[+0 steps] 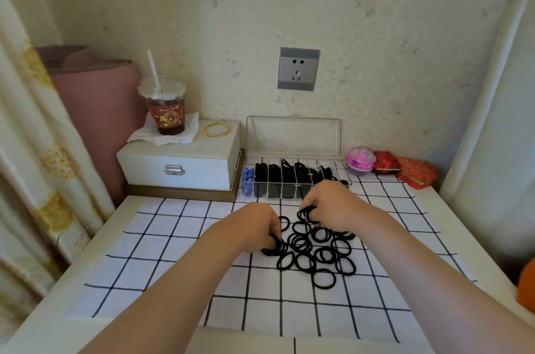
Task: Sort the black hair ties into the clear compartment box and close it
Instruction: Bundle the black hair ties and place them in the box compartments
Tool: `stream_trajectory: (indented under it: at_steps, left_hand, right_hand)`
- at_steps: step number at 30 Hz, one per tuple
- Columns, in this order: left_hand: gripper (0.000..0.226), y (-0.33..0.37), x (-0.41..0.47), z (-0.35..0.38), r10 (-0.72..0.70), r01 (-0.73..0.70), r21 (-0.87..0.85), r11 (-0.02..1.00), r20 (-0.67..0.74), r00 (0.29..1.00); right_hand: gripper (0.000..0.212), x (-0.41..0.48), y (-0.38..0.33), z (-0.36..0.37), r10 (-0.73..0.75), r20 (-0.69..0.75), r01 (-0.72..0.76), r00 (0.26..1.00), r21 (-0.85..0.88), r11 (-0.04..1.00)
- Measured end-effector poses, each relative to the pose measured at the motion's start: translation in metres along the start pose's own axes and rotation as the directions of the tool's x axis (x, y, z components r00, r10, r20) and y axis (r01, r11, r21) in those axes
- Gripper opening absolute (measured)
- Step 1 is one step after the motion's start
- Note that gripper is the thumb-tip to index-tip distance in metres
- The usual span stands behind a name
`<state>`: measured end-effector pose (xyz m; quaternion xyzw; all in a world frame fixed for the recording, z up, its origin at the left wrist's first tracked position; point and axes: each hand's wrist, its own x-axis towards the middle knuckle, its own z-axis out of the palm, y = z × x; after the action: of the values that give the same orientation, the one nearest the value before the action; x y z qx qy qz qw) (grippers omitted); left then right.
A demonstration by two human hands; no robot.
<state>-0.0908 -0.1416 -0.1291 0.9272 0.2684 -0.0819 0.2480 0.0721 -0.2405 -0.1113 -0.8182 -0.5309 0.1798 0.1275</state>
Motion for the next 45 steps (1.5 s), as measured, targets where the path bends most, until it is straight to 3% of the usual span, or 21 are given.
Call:
stream_trajectory:
  at_steps: [6, 10, 12, 16, 20, 25, 29, 32, 34, 37, 42, 45]
  left_hand:
    - [0.025, 0.004, 0.007, 0.001, -0.058, 0.059, 0.084, 0.995, -0.02, 0.998]
    - [0.027, 0.007, 0.006, 0.001, -0.049, 0.046, 0.147, 0.988, 0.017, 0.999]
    - [0.023, 0.003, 0.005, 0.001, -0.008, 0.012, 0.104, 0.994, -0.04, 0.999]
    - [0.013, -0.007, 0.005, -0.007, 0.026, -0.035, -0.051, 0.998, -0.174, 0.984]
    - [0.017, -0.009, 0.006, -0.003, 0.021, -0.043, -0.135, 0.99, -0.163, 0.986]
    - [0.031, -0.004, 0.012, 0.008, 0.014, -0.011, 0.015, 1.0, -0.169, 0.985]
    - [0.031, 0.006, 0.016, 0.0, 0.007, 0.004, 0.128, 0.992, -0.087, 0.996]
    - [0.033, 0.012, 0.014, -0.004, 0.015, -0.007, 0.276, 0.961, -0.029, 0.999]
    - [0.032, 0.009, 0.012, 0.001, 0.062, -0.033, 0.297, 0.954, -0.09, 0.994]
    - [0.023, -0.001, 0.009, 0.004, 0.09, -0.067, 0.106, 0.992, -0.225, 0.97]
    - [0.008, -0.005, 0.007, -0.009, 0.026, -0.088, -0.169, 0.982, -0.339, 0.94]
    - [0.006, -0.007, 0.008, -0.007, -0.029, -0.066, -0.268, 0.961, -0.338, 0.941]
  right_hand:
    - [0.02, -0.002, 0.007, -0.012, -0.014, -0.048, 0.021, 0.999, 0.163, 0.986]
    - [0.031, -0.006, 0.005, -0.015, -0.026, 0.065, 0.003, 0.998, 0.335, 0.942]
    - [0.04, -0.009, 0.003, -0.014, -0.036, 0.128, -0.005, 0.991, 0.308, 0.951]
    - [0.026, -0.011, -0.003, -0.008, -0.046, 0.184, -0.006, 0.982, 0.274, 0.962]
    - [0.028, -0.008, -0.004, 0.004, 0.007, 0.221, -0.042, 0.975, 0.154, 0.987]
    - [0.027, -0.009, -0.012, 0.016, 0.057, 0.109, -0.037, 0.992, -0.176, 0.984]
    - [0.019, -0.009, -0.021, 0.02, 0.055, 0.058, -0.034, 0.997, -0.314, 0.949]
    - [0.021, -0.012, -0.022, 0.017, 0.045, 0.115, -0.002, 0.992, -0.343, 0.939]
    - [0.022, -0.015, -0.02, 0.016, 0.044, 0.156, 0.004, 0.987, -0.295, 0.955]
    - [0.013, -0.018, -0.014, 0.011, 0.026, 0.159, -0.002, 0.987, -0.149, 0.989]
    - [0.003, -0.016, -0.008, -0.004, -0.022, 0.009, 0.021, 1.0, 0.131, 0.991]
    - [0.011, -0.016, -0.007, -0.007, -0.014, -0.016, 0.017, 1.0, 0.263, 0.965]
